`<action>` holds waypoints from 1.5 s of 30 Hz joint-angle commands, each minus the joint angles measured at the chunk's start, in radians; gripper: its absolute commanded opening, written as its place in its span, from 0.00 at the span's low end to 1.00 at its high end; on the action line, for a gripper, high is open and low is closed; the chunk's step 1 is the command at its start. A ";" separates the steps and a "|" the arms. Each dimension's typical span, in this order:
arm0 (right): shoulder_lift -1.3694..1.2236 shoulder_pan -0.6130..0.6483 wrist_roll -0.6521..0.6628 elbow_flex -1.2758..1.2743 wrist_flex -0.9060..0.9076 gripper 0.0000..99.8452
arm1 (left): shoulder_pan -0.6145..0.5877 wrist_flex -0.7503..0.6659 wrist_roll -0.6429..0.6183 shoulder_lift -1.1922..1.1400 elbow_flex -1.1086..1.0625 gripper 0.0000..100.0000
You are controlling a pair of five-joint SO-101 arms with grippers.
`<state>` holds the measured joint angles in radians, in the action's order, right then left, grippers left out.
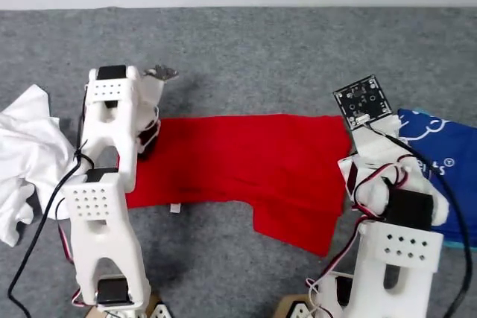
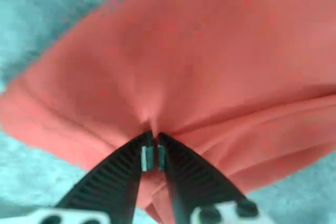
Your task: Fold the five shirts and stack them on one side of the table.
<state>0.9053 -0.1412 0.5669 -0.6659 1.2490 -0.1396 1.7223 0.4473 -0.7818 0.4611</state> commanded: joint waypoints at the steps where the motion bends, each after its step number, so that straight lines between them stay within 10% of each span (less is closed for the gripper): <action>1: 0.025 -0.008 -0.011 0.005 0.004 0.01 | -0.002 0.032 0.048 0.049 -0.081 0.02; 20: 0.025 -0.008 -0.012 0.005 0.004 0.01 | 0.015 0.028 0.140 0.512 -0.651 0.01; 29: 0.025 -0.008 -0.012 0.005 0.004 0.01 | 0.017 -0.043 0.132 0.677 -0.559 0.01; 45: 0.027 -0.008 -0.014 0.005 0.056 0.01 | 0.238 -0.381 -0.253 0.537 -0.538 0.01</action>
<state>0.9053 -0.1412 0.5669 -0.6659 1.2904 0.0322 1.3940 0.2463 -0.2294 -0.1097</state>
